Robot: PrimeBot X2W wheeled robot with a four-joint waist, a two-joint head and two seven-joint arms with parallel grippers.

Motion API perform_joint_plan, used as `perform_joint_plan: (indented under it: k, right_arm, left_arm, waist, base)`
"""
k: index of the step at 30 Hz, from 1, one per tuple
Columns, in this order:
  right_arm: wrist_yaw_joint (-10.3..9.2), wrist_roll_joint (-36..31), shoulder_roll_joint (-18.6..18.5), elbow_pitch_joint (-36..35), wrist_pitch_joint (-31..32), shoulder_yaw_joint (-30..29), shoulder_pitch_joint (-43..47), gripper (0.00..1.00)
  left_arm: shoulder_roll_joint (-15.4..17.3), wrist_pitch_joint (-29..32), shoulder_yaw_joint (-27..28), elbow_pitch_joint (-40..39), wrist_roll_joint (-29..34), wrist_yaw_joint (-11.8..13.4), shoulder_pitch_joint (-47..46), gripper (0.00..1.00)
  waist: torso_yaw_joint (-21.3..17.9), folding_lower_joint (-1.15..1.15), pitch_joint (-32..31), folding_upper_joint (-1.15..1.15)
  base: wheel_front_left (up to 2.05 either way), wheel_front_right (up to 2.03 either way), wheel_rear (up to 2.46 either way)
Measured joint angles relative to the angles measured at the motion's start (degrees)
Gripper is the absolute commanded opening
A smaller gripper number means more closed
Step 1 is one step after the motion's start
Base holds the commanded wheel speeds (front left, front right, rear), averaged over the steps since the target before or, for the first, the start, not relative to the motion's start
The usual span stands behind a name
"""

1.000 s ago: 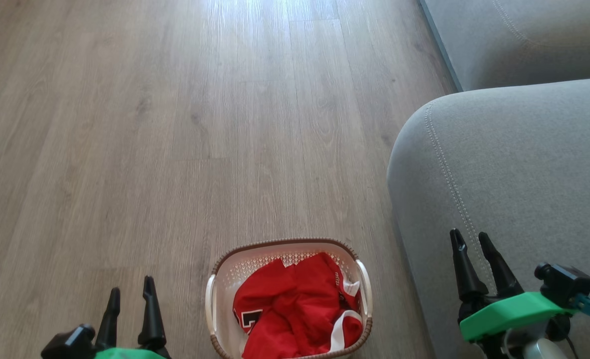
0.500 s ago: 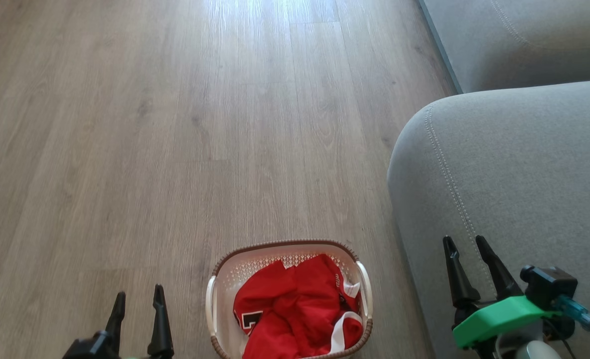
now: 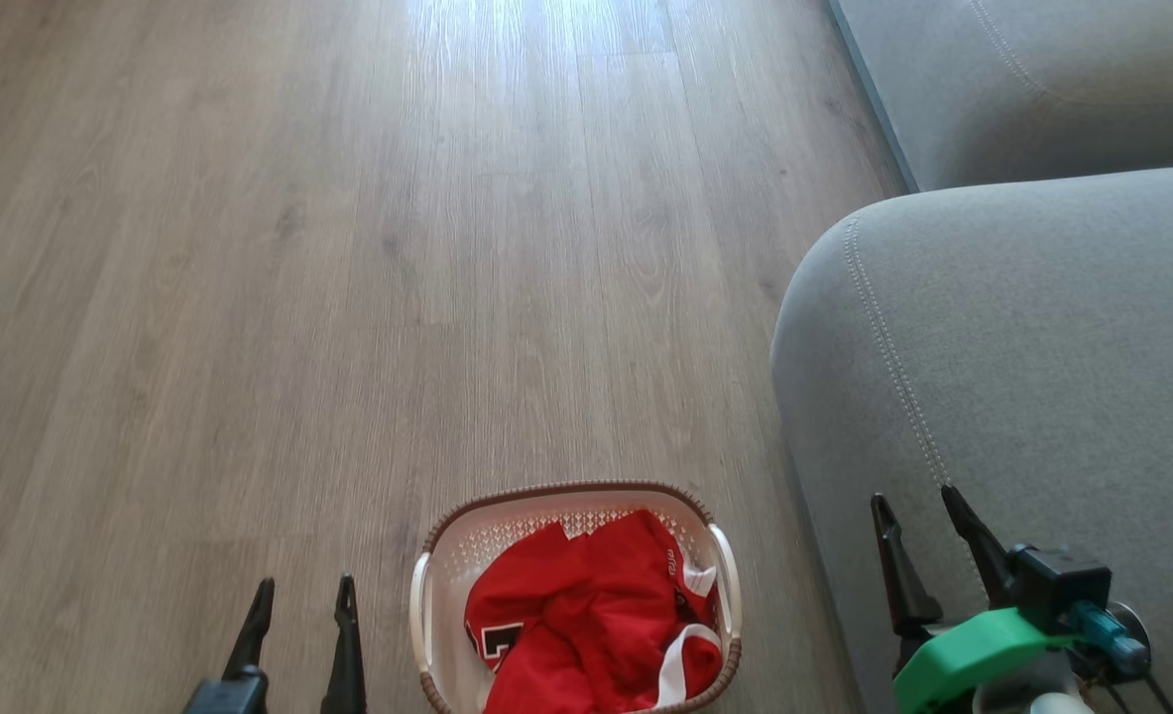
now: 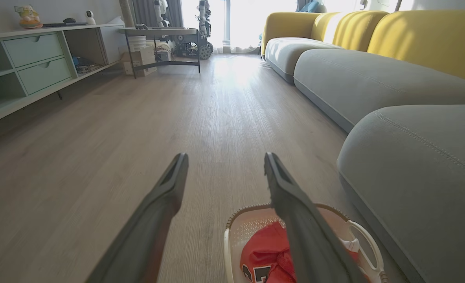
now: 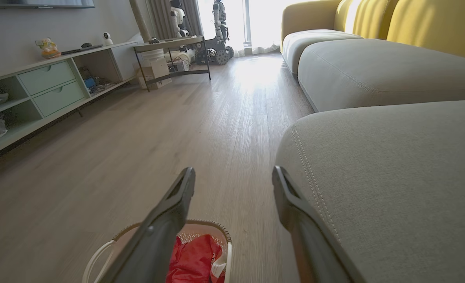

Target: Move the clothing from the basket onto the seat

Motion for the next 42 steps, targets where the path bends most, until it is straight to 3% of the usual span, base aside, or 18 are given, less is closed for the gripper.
perform_joint_plan:
  k: [6, 42]
  right_arm:
    - [0.0, -4.9, 0.7, 0.1, 0.0, -0.6, 0.0, 1.0]
    - [0.01, -5.1, 0.8, 0.1, 0.0, -0.7, 0.9, 1.0]
  left_arm:
    - [0.0, -0.9, -0.2, 0.4, 3.7, 0.2, 0.8, 1.0]
    - [0.0, -0.9, 0.0, 1.5, 3.2, 0.6, 1.1, 1.0]
  waist:
    - [0.0, 0.0, -0.4, 0.0]
    - [0.1, 0.0, -0.4, 0.0]
  base:
    - [0.0, 0.0, 0.0]
    - [0.0, 0.0, 0.0]
